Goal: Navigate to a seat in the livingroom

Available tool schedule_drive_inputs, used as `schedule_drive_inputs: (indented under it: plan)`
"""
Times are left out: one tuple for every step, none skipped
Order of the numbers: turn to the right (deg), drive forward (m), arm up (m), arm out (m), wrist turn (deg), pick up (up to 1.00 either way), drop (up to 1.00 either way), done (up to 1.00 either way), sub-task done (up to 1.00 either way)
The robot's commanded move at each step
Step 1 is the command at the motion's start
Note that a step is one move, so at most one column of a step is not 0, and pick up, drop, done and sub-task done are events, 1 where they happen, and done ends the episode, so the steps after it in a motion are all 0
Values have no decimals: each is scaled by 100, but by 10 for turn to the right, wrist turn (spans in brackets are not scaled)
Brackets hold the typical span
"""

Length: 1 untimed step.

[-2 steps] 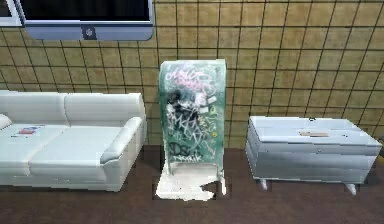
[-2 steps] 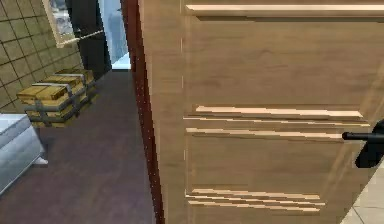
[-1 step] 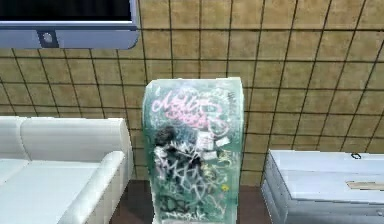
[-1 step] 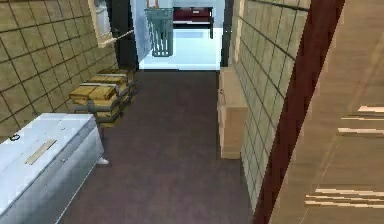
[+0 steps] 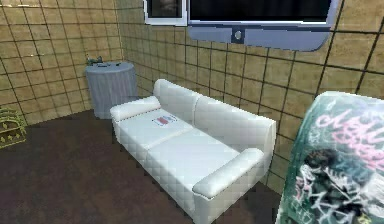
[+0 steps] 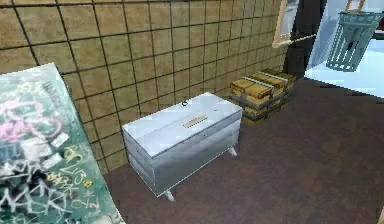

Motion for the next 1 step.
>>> schedule_drive_inputs:
  plan:
    - [0,0,0,0,0,0,0,100,0]
